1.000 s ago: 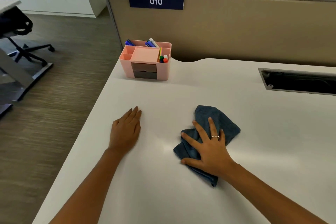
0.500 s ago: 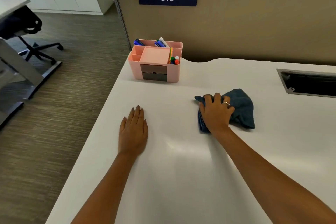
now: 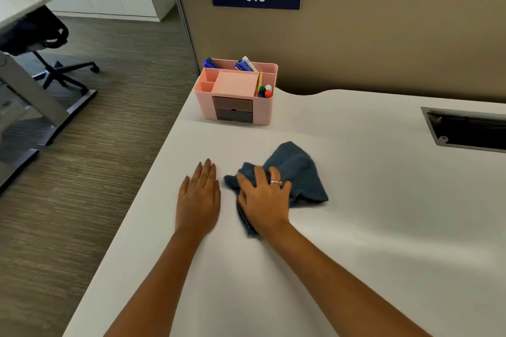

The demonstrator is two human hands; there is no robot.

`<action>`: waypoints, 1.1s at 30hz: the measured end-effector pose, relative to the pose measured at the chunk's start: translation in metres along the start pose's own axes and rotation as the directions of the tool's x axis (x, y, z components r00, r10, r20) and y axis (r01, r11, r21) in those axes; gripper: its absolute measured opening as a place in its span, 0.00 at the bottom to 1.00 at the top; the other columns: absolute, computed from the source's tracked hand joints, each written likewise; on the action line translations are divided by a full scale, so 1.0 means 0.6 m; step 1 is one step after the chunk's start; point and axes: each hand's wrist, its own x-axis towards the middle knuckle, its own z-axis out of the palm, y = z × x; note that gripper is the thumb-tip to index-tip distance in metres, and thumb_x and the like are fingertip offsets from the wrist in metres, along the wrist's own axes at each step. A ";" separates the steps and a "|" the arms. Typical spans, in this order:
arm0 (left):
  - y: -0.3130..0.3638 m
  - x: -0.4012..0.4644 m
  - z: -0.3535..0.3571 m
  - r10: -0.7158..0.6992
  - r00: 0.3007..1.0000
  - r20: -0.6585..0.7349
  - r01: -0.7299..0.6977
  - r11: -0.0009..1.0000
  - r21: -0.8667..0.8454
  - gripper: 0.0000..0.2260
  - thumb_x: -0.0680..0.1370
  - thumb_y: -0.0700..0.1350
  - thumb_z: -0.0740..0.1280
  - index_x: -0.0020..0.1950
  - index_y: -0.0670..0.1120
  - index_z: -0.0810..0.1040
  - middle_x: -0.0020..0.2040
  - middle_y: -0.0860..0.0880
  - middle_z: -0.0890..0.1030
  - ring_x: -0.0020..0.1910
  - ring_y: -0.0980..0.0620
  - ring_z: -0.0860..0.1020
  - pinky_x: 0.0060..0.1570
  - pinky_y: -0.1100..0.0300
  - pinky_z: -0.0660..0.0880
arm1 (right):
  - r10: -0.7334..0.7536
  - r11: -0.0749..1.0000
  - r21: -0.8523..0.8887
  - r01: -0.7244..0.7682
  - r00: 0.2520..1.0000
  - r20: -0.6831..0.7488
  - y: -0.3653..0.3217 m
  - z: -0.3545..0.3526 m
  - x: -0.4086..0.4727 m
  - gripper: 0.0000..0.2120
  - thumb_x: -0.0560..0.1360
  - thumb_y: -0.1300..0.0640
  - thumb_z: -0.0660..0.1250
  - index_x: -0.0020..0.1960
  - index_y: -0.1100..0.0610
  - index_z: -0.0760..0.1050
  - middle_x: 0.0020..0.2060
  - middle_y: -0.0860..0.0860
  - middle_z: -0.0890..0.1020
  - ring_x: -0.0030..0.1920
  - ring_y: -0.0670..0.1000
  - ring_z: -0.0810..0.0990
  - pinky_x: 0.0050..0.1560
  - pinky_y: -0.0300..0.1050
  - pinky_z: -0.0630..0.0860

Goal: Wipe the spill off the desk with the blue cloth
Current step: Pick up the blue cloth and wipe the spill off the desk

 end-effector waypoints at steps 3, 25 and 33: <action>0.003 -0.002 -0.002 -0.007 1.000 -0.016 0.007 1.000 0.000 0.26 0.79 0.51 0.41 0.75 0.45 0.58 0.75 0.49 0.60 0.75 0.52 0.55 0.72 0.51 0.55 | 0.128 0.989 -0.073 -0.129 0.992 -0.016 0.095 0.009 0.032 0.16 0.66 0.47 0.71 0.54 0.45 0.78 0.52 0.53 0.80 0.53 0.62 0.76 0.42 0.55 0.72; 0.002 0.000 -0.002 0.000 1.000 -0.008 0.000 1.000 -0.005 0.23 0.81 0.49 0.45 0.75 0.44 0.58 0.75 0.47 0.60 0.75 0.50 0.56 0.72 0.49 0.55 | -0.079 0.990 0.115 0.079 0.997 -0.010 0.031 -0.038 -0.089 0.15 0.67 0.47 0.63 0.52 0.44 0.78 0.52 0.50 0.80 0.52 0.57 0.74 0.41 0.53 0.72; 0.004 -0.013 -0.002 -0.026 0.999 -0.034 0.024 0.997 -0.069 0.21 0.81 0.45 0.50 0.74 0.43 0.60 0.75 0.48 0.61 0.75 0.51 0.56 0.72 0.49 0.54 | 0.402 0.906 -0.133 -0.403 0.915 -0.032 0.393 -0.057 -0.095 0.15 0.72 0.50 0.64 0.56 0.51 0.79 0.52 0.59 0.78 0.54 0.66 0.71 0.42 0.57 0.70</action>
